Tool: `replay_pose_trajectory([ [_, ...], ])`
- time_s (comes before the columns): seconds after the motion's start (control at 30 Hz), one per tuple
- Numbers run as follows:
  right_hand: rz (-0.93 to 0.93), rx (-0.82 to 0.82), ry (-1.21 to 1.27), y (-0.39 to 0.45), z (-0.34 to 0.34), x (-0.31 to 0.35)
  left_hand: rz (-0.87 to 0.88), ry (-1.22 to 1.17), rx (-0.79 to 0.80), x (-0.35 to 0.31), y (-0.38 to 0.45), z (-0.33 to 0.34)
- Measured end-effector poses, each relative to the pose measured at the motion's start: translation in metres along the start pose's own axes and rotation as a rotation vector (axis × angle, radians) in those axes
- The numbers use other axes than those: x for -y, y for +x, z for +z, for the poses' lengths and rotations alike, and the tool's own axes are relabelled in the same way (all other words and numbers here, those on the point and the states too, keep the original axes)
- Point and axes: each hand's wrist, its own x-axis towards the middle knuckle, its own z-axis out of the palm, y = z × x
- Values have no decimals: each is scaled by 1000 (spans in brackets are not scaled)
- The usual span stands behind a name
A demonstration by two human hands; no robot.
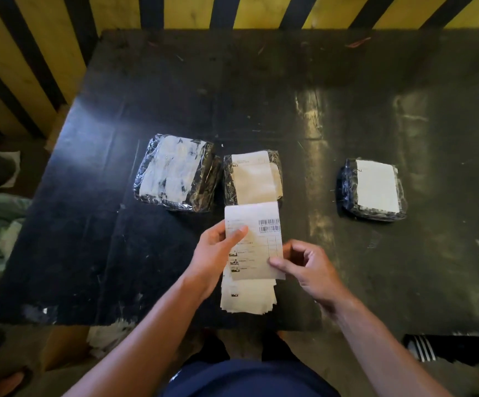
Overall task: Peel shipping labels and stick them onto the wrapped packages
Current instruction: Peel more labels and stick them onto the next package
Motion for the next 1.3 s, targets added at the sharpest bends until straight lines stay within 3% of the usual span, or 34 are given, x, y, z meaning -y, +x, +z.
replay_pose_trajectory([
  [0.17, -169, -63, 95, 1, -6, 44, 172, 159, -53, -37, -14, 1],
  [0.4, -304, -55, 76, 6, -19, 100, 244, 192, -70, -57, -31, -3],
  [1.3, -309, 69, 129, -2, -23, 107, 193, 248, 43, -66, -43, -9],
])
